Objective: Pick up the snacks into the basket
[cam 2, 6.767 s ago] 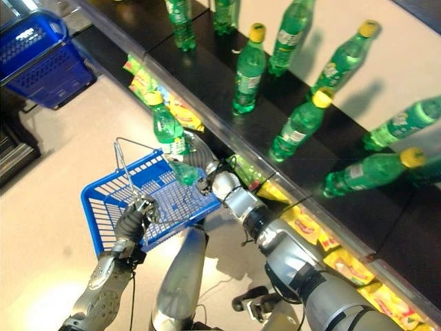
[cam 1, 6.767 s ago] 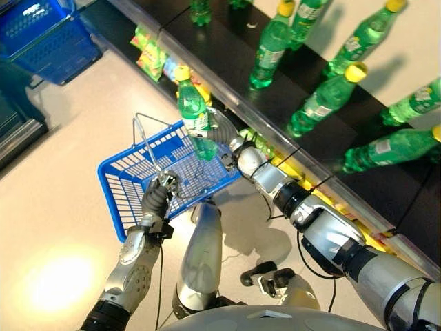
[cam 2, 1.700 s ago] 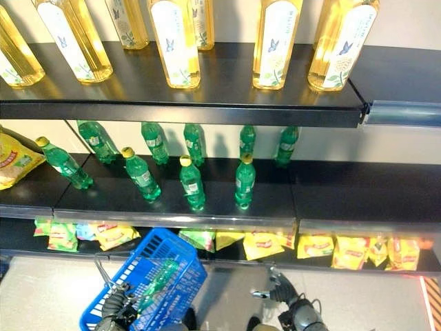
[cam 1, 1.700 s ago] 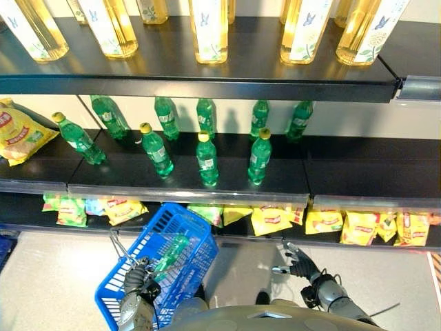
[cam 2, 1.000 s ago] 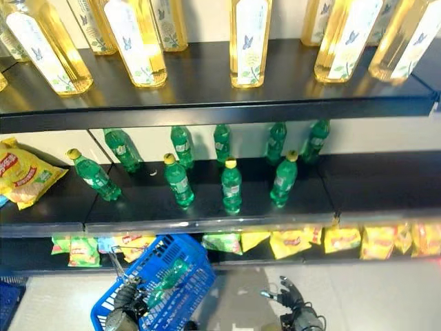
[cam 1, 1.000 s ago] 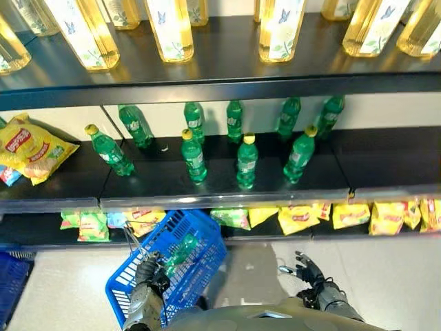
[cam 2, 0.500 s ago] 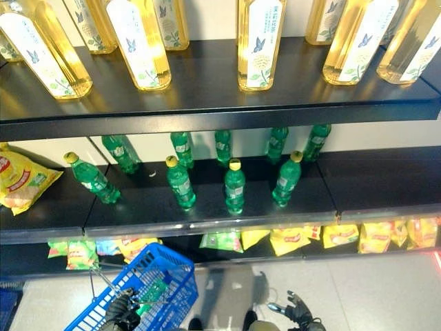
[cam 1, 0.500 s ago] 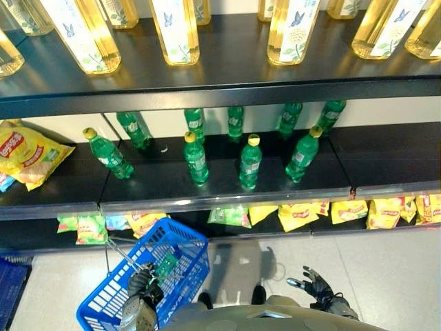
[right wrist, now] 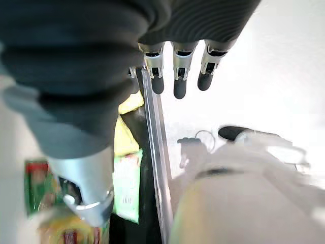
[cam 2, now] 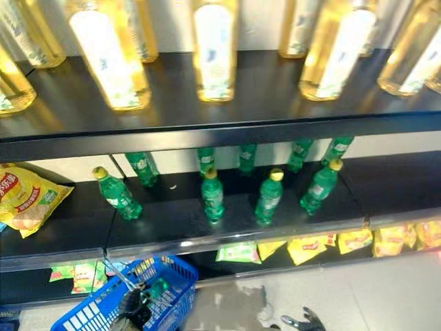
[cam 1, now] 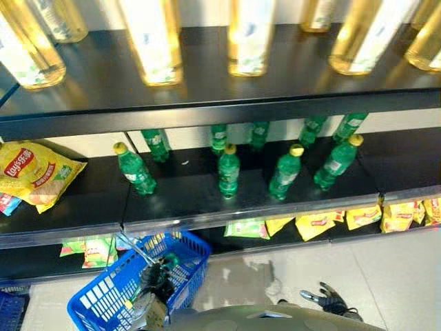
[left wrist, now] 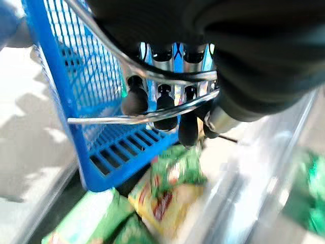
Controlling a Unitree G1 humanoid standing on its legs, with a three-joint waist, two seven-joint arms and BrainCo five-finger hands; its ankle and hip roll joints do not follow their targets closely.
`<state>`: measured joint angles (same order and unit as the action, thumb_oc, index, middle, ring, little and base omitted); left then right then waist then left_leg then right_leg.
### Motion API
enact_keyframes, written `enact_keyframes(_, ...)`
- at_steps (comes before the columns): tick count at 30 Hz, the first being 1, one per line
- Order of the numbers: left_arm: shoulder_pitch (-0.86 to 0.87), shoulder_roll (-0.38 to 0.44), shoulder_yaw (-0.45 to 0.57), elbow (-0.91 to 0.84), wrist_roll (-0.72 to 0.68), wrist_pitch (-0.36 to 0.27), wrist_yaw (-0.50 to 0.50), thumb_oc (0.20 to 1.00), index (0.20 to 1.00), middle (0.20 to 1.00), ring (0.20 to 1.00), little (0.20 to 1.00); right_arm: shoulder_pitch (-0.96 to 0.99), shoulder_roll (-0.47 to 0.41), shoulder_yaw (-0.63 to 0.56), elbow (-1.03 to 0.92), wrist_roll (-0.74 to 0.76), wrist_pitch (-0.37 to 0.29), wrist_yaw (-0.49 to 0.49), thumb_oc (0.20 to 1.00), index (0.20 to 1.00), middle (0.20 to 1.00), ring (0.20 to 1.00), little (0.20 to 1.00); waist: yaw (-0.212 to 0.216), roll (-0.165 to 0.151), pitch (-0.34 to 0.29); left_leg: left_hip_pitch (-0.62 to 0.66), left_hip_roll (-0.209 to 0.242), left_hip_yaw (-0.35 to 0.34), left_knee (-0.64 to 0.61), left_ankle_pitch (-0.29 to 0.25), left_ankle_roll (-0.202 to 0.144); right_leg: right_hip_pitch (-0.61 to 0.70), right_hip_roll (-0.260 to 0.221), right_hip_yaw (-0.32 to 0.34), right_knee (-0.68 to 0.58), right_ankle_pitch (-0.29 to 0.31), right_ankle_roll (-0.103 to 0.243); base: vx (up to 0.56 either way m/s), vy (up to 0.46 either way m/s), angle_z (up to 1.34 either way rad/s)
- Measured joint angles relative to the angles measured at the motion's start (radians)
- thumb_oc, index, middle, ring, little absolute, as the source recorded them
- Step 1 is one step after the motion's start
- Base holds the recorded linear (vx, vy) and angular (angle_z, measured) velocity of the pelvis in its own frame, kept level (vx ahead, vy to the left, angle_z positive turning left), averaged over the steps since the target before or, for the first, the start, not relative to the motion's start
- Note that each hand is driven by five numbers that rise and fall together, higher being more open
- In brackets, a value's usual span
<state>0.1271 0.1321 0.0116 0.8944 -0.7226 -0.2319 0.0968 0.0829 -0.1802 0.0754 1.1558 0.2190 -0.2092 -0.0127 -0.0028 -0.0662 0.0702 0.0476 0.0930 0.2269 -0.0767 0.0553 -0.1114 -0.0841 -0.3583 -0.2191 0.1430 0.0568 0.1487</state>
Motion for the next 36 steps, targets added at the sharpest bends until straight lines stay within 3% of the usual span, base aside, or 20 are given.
enact_keyframes(1, 0.010, 0.011, 0.009, -0.001, 0.000, 0.003, -0.001, 0.200, 0.200, 0.200, 0.200, 0.200, -0.004, 0.014, -0.001, 0.004, 0.000, 0.002, -0.003, 1.000, 1.000, 1.000, 1.000, 1.000, -0.001, -0.003, -0.002, 0.007, -0.021, 0.005, -0.001, -0.008, 0.014, -0.002, -0.006, -0.029, -0.007, 0.036, -0.010, 0.03, 0.526, -0.65)
enact_keyframes(3, 0.024, 0.012, 0.008, -0.001, 0.002, 0.005, -0.003, 0.200, 0.200, 0.200, 0.200, 0.200, -0.031, 0.034, 0.002, 0.001, -0.001, 0.003, -0.007, 1.000, 1.000, 1.000, 1.000, 1.000, 0.019, 0.010, 0.006, 0.030, -0.053, 0.049, -0.013, -0.037, 0.061, -0.011, -0.053, -0.174, -0.009, 0.138, -0.029, 0.02, 0.313, -0.55)
enact_keyframes(4, 0.024, 0.012, 0.005, -0.002, 0.003, 0.005, -0.005, 0.200, 0.200, 0.200, 0.200, 0.200, -0.033, 0.037, 0.006, 0.005, 0.000, 0.004, -0.006, 1.000, 1.000, 1.000, 1.000, 1.000, 0.019, 0.017, 0.005, 0.030, -0.055, 0.056, -0.015, -0.043, 0.072, -0.010, -0.059, -0.193, -0.002, 0.153, -0.035, 0.01, 0.220, -0.10)
enact_keyframes(5, 0.023, 0.003, 0.002, -0.005, 0.004, 0.005, -0.006, 0.200, 0.200, 0.200, 0.200, 0.200, -0.032, 0.034, 0.004, -0.005, 0.002, 0.004, -0.007, 1.000, 1.000, 1.000, 1.000, 1.000, 0.014, 0.027, 0.003, 0.030, -0.062, 0.051, -0.013, -0.045, 0.088, -0.010, -0.048, -0.200, 0.020, 0.140, -0.015, 0.02, 0.292, 0.11)
enact_keyframes(6, 0.015, 0.007, 0.002, -0.006, 0.004, 0.007, -0.008, 0.200, 0.200, 0.200, 0.200, 0.200, -0.036, 0.027, 0.015, -0.013, 0.002, 0.004, -0.007, 1.000, 1.000, 1.000, 1.000, 1.000, 0.011, 0.043, 0.009, 0.037, -0.060, 0.037, -0.017, -0.047, 0.101, -0.043, 0.006, -0.167, 0.154, 0.027, 0.021, 0.01, 0.168, 0.10)
enact_keyframes(7, 0.014, 0.006, 0.003, -0.006, 0.004, 0.007, -0.008, 0.200, 0.200, 0.200, 0.200, 0.200, -0.038, 0.027, 0.018, -0.014, 0.003, 0.004, -0.006, 1.000, 1.000, 1.000, 1.000, 1.000, 0.013, 0.051, 0.014, 0.036, -0.050, 0.036, -0.011, -0.045, 0.103, -0.066, 0.059, -0.136, 0.221, -0.048, 0.014, 0.04, 0.190, 0.08)
enact_keyframes(8, 0.014, 0.005, 0.001, -0.008, 0.004, 0.007, -0.011, 0.200, 0.200, 0.200, 0.200, 0.200, -0.048, 0.025, 0.019, -0.019, 0.003, 0.003, -0.005, 1.000, 1.000, 1.000, 1.000, 1.000, 0.014, 0.057, 0.016, 0.029, -0.043, 0.032, -0.010, -0.033, 0.097, -0.072, 0.125, -0.125, 0.236, -0.116, -0.016, 0.05, 0.173, -0.01)
enact_keyframes(9, 0.019, -0.006, 0.012, -0.010, 0.011, 0.007, -0.015, 0.200, 0.200, 0.200, 0.200, 0.200, -0.039, 0.020, 0.022, -0.027, 0.012, 0.001, -0.002, 1.000, 1.000, 1.000, 1.000, 1.000, 0.013, 0.062, 0.022, 0.031, -0.050, 0.017, -0.010, -0.034, 0.100, -0.068, 0.191, -0.114, 0.209, -0.159, -0.025, 0.06, 0.212, 0.14)
enact_keyframes(11, 0.022, -0.007, 0.009, -0.010, 0.019, 0.007, -0.019, 0.200, 0.200, 0.200, 0.200, 0.200, -0.037, 0.020, 0.040, -0.027, 0.026, -0.002, 0.009, 1.000, 1.000, 1.000, 1.000, 1.000, -0.009, 0.060, 0.023, 0.029, -0.058, -0.026, -0.010, -0.033, 0.098, -0.037, 0.273, -0.075, 0.095, -0.167, -0.070, 0.04, 0.102, 0.28)
enact_keyframes(12, 0.022, -0.019, 0.009, -0.008, 0.033, 0.008, -0.020, 0.200, 0.200, 0.200, 0.200, 0.200, -0.029, 0.012, 0.042, -0.026, 0.038, -0.003, 0.011, 1.000, 1.000, 1.000, 1.000, 1.000, -0.011, 0.060, 0.022, 0.033, -0.070, -0.041, -0.010, -0.035, 0.096, 0.002, 0.300, -0.061, 0.021, -0.138, -0.157, 0.03, 0.061, 0.25)
enact_keyframes(14, 0.024, -0.033, 0.008, -0.009, 0.042, 0.008, -0.027, 0.200, 0.200, 0.200, 0.200, 0.200, -0.027, 0.001, 0.044, -0.032, 0.047, -0.004, 0.011, 1.000, 1.000, 1.000, 1.000, 1.000, -0.008, 0.076, 0.030, 0.041, -0.066, -0.047, -0.010, -0.037, 0.093, 0.026, 0.316, -0.007, -0.011, -0.121, -0.164, 0.00, 0.047, 0.06)
enact_keyframes(22, 0.027, -0.047, -0.007, -0.013, 0.042, 0.008, -0.029, 0.200, 0.200, 0.200, 0.200, 0.200, -0.028, -0.004, 0.047, -0.039, 0.046, -0.003, 0.010, 1.000, 1.000, 1.000, 1.000, 1.000, -0.003, 0.080, 0.028, 0.019, -0.056, -0.081, 0.017, -0.043, 0.082, 0.073, 0.332, -0.015, -0.079, -0.102, -0.155, -0.02, -0.015, 0.13)
enact_keyframes(29, 0.021, -0.043, -0.012, -0.015, 0.043, 0.008, -0.029, 0.200, 0.200, 0.200, 0.200, 0.200, -0.029, -0.007, 0.059, -0.056, 0.046, -0.003, 0.009, 1.000, 1.000, 1.000, 1.000, 1.000, 0.008, 0.074, 0.016, -0.008, -0.055, -0.121, 0.057, -0.039, 0.072, 0.100, 0.328, -0.069, -0.103, -0.102, -0.156, -0.08, -0.046, 0.32)
enact_keyframes(31, -0.027, -0.037, -0.014, -0.017, 0.045, 0.008, -0.028, 0.200, 0.200, 0.200, 0.200, 0.200, -0.036, -0.019, 0.081, -0.086, 0.049, -0.003, 0.009, 1.000, 1.000, 1.000, 1.000, 1.000, -0.002, 0.037, 0.025, -0.085, -0.075, -0.050, 0.106, 0.017, 0.000, 0.077, 0.284, -0.116, -0.098, -0.104, -0.177, -0.09, 0.025, 0.85)
enact_keyframes(32, -0.041, -0.031, -0.012, -0.023, 0.046, 0.006, -0.028, 0.200, 0.200, 0.200, 0.200, 0.200, -0.056, -0.022, 0.089, -0.088, 0.049, -0.003, 0.009, 1.000, 1.000, 1.000, 1.000, 1.000, 0.005, 0.015, 0.036, -0.095, -0.061, 0.043, 0.136, 0.017, 0.007, 0.074, 0.267, -0.121, -0.099, -0.103, -0.197, 0.03, 0.065, 0.32)
enact_keyframes(33, -0.039, -0.028, -0.012, -0.023, 0.046, 0.006, -0.026, 0.200, 0.200, 0.200, 0.200, 0.200, -0.064, -0.022, 0.092, -0.093, 0.050, -0.003, 0.009, 1.000, 1.000, 1.000, 1.000, 1.000, 0.014, 0.011, 0.036, -0.092, -0.039, 0.054, 0.160, 0.000, 0.019, 0.082, 0.265, -0.125, -0.102, -0.100, -0.202, 0.01, 0.087, 0.03)
enact_keyframes(34, -0.038, -0.019, -0.011, -0.024, 0.048, 0.006, -0.021, 0.200, 0.200, 0.200, 0.200, 0.200, -0.067, -0.024, 0.095, -0.120, 0.050, -0.003, 0.010, 1.000, 1.000, 1.000, 1.000, 1.000, 0.015, 0.007, 0.036, -0.078, 0.019, 0.069, 0.197, -0.011, 0.007, 0.093, 0.268, -0.153, -0.110, -0.098, -0.202, 0.06, 0.145, 0.02)
enact_keyframes(35, -0.040, -0.014, -0.011, -0.024, 0.055, 0.006, -0.018, 0.200, 0.200, 0.200, 0.200, 0.200, -0.067, -0.025, 0.096, -0.134, 0.051, -0.004, 0.010, 1.000, 1.000, 1.000, 1.000, 1.000, 0.014, 0.004, 0.039, -0.073, 0.040, 0.077, 0.202, -0.011, 0.007, 0.095, 0.269, -0.156, -0.104, -0.101, -0.201, -0.04, 0.153, 0.26)
enact_keyframes(36, -0.043, -0.004, -0.011, -0.024, 0.073, 0.007, -0.011, 0.200, 0.200, 0.200, 0.200, 0.200, -0.060, -0.028, 0.095, -0.168, 0.051, -0.004, 0.010, 1.000, 1.000, 1.000, 1.000, 1.000, 0.002, 0.002, 0.042, -0.058, 0.108, 0.083, 0.222, -0.012, -0.009, 0.097, 0.267, -0.177, -0.096, -0.103, -0.199, 0.01, 0.297, 0.37)
